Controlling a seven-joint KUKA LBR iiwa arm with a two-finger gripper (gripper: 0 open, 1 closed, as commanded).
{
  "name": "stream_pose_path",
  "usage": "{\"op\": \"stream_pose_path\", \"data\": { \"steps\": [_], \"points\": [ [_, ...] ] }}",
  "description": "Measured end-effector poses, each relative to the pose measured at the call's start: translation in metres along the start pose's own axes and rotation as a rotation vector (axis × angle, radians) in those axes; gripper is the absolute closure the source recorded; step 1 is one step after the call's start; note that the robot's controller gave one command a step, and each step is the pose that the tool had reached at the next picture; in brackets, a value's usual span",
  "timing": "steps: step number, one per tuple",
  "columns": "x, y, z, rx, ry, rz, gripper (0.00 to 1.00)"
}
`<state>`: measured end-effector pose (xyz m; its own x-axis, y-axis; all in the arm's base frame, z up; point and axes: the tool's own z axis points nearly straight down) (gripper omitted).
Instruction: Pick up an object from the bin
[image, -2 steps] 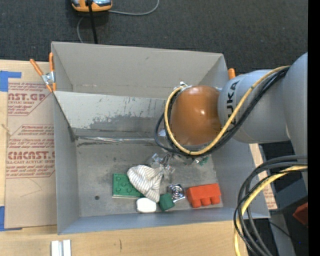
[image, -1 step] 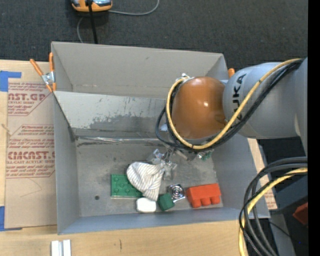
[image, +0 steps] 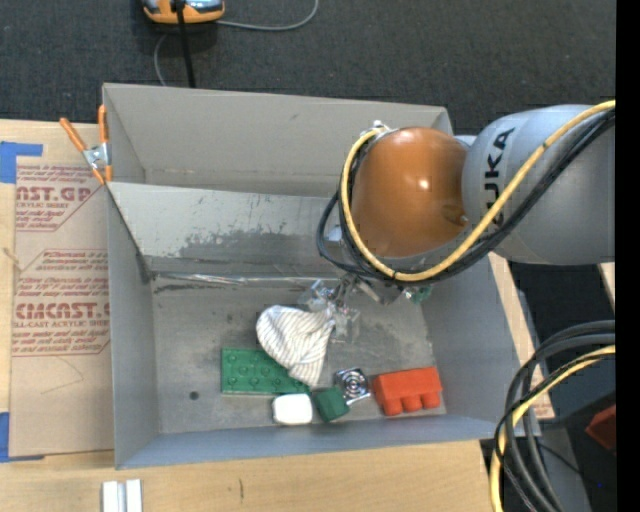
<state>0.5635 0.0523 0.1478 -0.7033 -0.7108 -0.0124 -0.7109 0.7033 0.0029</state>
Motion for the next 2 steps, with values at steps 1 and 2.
{"op": "stream_pose_path", "data": {
  "steps": [1, 2],
  "points": [
    [0.004, 0.000, -0.040, -0.010, 0.010, 0.020, 1.00],
    [0.006, -0.003, -0.101, -0.006, 0.005, 0.022, 1.00]
  ]
}}
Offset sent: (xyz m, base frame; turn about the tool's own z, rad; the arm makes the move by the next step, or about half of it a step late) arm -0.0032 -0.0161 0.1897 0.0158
